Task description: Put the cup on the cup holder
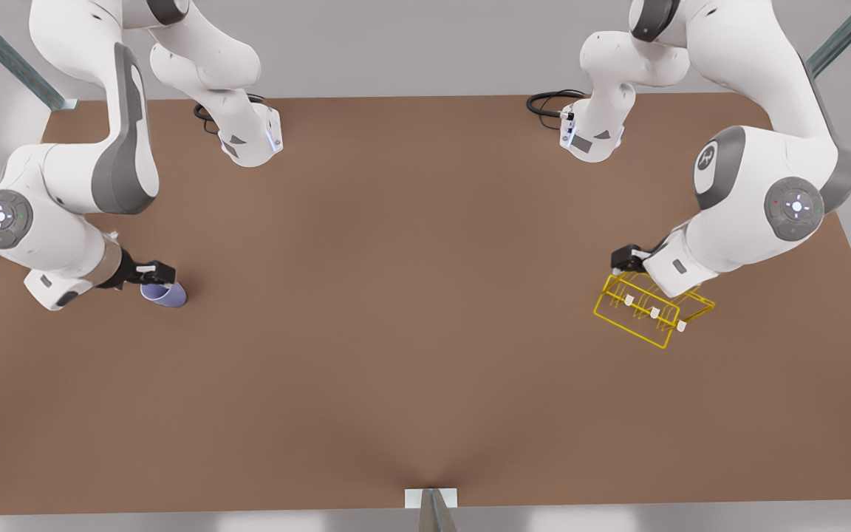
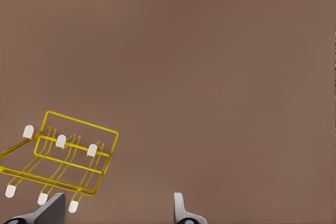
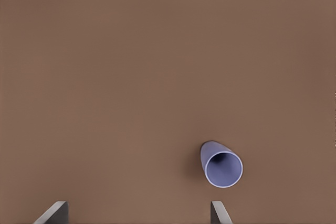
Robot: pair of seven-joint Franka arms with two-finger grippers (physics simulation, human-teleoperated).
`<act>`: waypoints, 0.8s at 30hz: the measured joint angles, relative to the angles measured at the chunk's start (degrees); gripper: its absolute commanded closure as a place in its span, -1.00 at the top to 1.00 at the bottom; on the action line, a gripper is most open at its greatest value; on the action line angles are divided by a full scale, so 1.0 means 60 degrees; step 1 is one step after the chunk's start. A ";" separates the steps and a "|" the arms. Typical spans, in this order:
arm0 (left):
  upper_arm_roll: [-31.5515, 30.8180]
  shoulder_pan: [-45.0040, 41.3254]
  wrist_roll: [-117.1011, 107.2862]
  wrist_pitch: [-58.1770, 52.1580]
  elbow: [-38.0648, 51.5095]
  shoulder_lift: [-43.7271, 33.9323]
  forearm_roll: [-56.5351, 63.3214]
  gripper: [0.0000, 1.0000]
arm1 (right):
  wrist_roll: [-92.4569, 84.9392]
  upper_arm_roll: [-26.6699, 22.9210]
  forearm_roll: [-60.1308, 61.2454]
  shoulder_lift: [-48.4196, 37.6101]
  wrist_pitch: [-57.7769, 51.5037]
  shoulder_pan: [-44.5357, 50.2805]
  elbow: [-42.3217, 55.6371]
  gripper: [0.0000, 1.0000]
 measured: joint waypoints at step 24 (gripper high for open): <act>-0.0017 -0.0102 -0.0324 0.0314 -0.0307 0.0284 0.0830 1.00 | 0.0002 -0.0029 -0.0065 -0.0548 0.2894 -0.1365 -0.3967 1.00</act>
